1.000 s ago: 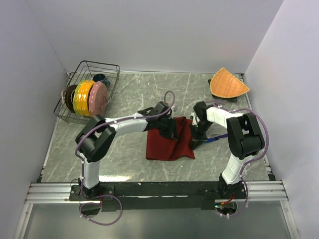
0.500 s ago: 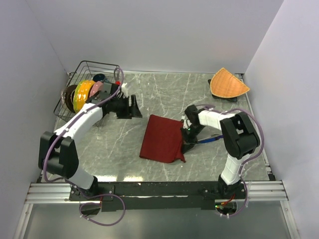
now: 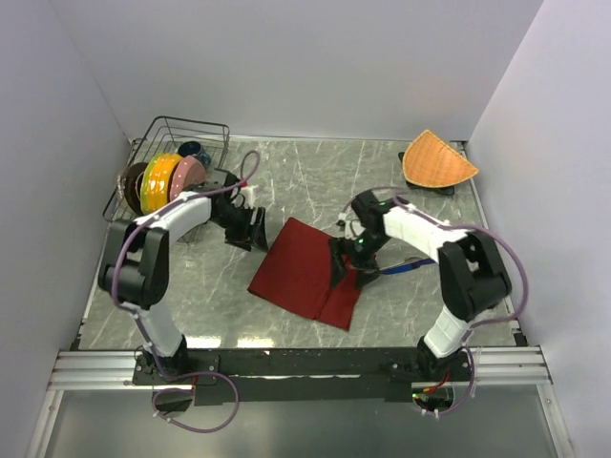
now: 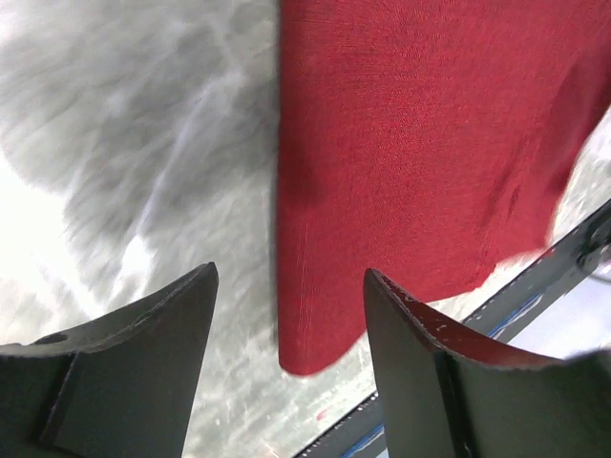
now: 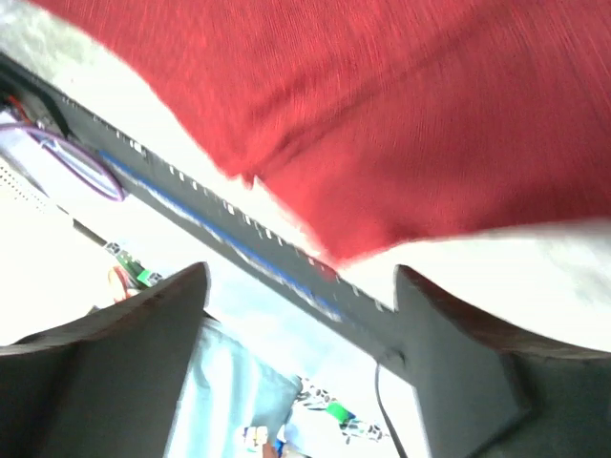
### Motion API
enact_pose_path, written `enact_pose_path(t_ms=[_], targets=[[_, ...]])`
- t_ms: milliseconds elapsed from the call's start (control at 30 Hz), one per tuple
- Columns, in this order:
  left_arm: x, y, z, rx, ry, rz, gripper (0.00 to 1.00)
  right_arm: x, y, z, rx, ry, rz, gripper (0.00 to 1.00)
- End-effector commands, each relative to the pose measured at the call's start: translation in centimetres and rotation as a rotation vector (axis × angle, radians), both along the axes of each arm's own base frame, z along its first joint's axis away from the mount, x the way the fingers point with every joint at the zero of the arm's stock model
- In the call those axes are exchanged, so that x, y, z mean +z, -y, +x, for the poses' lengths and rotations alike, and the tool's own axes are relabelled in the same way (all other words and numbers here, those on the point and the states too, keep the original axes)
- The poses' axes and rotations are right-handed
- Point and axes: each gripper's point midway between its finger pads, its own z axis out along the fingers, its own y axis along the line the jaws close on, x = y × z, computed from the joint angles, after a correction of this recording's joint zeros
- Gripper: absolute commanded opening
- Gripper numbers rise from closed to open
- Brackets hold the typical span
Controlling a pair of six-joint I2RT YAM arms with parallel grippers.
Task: Fold the napkin into a case and place the utensils inside
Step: Rotate the square-folded napkin at the center of the board.
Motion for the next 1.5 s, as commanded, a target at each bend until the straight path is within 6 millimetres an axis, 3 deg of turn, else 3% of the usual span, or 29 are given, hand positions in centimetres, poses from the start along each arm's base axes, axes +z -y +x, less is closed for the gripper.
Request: enact_pose_path(t_ms=[0, 167, 200, 267, 300, 367, 400, 467, 500, 567, 600, 633, 667, 700, 767, 800, 833, 867, 900, 933, 967, 1000, 1033, 1067, 1100, 1167, 1200, 1333, 1467], targets=[[0.1, 2.6, -0.2, -0.140, 0.014, -0.046, 0.66, 3.7, 2.2, -0.1, 0.045, 0.070, 0.022, 0.92], [-1.7, 4.1, -1.0, -0.193, -0.034, -0.045, 0.54, 3.7, 4.9, 5.1, -0.105, 0.150, -0.015, 0.93], [-1.8, 4.2, -0.6, -0.193, -0.033, -0.038, 0.41, 3.4, 5.3, 5.6, -0.125, 0.150, -0.020, 0.93], [-3.1, 3.6, -0.6, -0.190, -0.081, 0.007, 0.27, 3.0, 6.7, 7.1, -0.177, 0.157, -0.037, 0.93], [-3.0, 3.4, 0.6, -0.209, -0.043, 0.036, 0.13, 2.9, 7.0, 7.4, -0.195, 0.154, -0.030, 0.93], [-3.8, 2.4, 1.0, -0.223, -0.068, 0.087, 0.01, 2.8, 7.6, 8.5, -0.211, 0.180, -0.038, 0.93], [-3.0, 2.4, 2.6, -0.230, -0.028, 0.098, 0.01, 2.7, 8.2, 8.9, -0.225, 0.190, -0.046, 0.92], [-3.9, 0.8, 4.2, -0.280, -0.002, 0.190, 0.01, 2.4, 8.6, 9.6, -0.229, 0.212, -0.052, 0.93], [-2.7, 0.7, 6.8, -0.292, 0.076, 0.222, 0.01, 2.3, 8.6, 9.7, -0.232, 0.214, -0.050, 0.93], [-3.9, -0.8, 9.3, -0.376, 0.131, 0.310, 0.01, 1.9, 8.4, 10.2, -0.241, 0.221, -0.043, 0.93], [-2.2, -0.4, 12.2, -0.398, 0.220, 0.329, 0.01, 1.8, 8.3, 10.4, -0.248, 0.221, -0.037, 0.93], [-3.1, -0.2, 13.2, -0.451, 0.236, 0.332, 0.01, 1.8, 8.0, 10.9, -0.260, 0.228, -0.022, 0.93], [-2.4, 0.1, 14.1, -0.471, 0.268, 0.317, 0.07, 1.5, 7.8, 11.2, -0.266, 0.220, -0.015, 0.93], [-0.9, 0.7, 15.8, -0.478, 0.338, 0.304, 0.29, 1.3, 7.6, 11.5, -0.273, 0.218, -0.008, 0.92], [0.7, 1.2, 16.4, -0.502, 0.404, 0.268, 0.56, 0.8, 7.0, 12.2, -0.298, 0.210, 0.019, 0.89], [1.6, 1.5, 17.1, -0.496, 0.457, 0.256, 0.59, 0.5, 6.8, 12.4, -0.305, 0.203, 0.026, 0.88], [4.1, 1.4, 17.2, -0.481, 0.513, 0.241, 0.72, -0.1, 6.5, 12.9, -0.317, 0.199, 0.032, 0.85], [4.2, 1.7, 16.3, -0.487, 0.514, 0.194, 0.75, -0.4, 6.3, 13.1, -0.323, 0.195, 0.039, 0.83], [7.4, 1.6, 16.5, -0.463, 0.600, 0.166, 0.75, -0.7, 6.0, 13.5, -0.327, 0.205, 0.050, 0.80], [8.4, 1.5, 16.2, -0.459, 0.630, 0.145, 0.75, -1.2, 5.7, 13.5, -0.337, 0.191, 0.055, 0.72], [7.4, 1.6, 14.4, -0.477, 0.600, 0.107, 0.74, -1.5, 5.2, 13.5, -0.334, 0.185, 0.065, 0.68], [9.5, 1.6, 13.7, -0.488, 0.665, 0.100, 0.73, -1.8, 4.8, 13.7, -0.327, 0.191, 0.072, 0.63], [9.8, 1.6, 12.9, -0.496, 0.672, 0.083, 0.73, -2.4, 4.6, 13.6, -0.323, 0.177, 0.068, 0.55], [8.7, 1.4, 11.3, -0.504, 0.636, 0.068, 0.71, -2.7, 4.1, 13.5, -0.307, 0.173, 0.065, 0.52], [10.2, 1.6, 10.4, -0.498, 0.663, 0.040, 0.71, -3.0, 4.0, 13.5, -0.302, 0.174, 0.058, 0.50], [9.4, 1.3, 8.6, -0.494, 0.636, 0.023, 0.70, -3.7, 3.8, 13.1, -0.289, 0.165, 0.048, 0.42], [10.3, 1.4, 7.8, -0.494, 0.649, 0.005, 0.70, -4.2, 3.7, 12.6, -0.278, 0.156, 0.038, 0.39], [9.4, 0.6, 5.7, -0.487, 0.628, 0.017, 0.69, -5.2, 3.0, 10.9, -0.229, 0.121, 0.024, 0.19], [8.1, 0.0, 3.4, -0.518, 0.591, 0.014, 0.65, -5.6, 1.8, 8.3, -0.177, 0.090, 0.030, 0.05]])
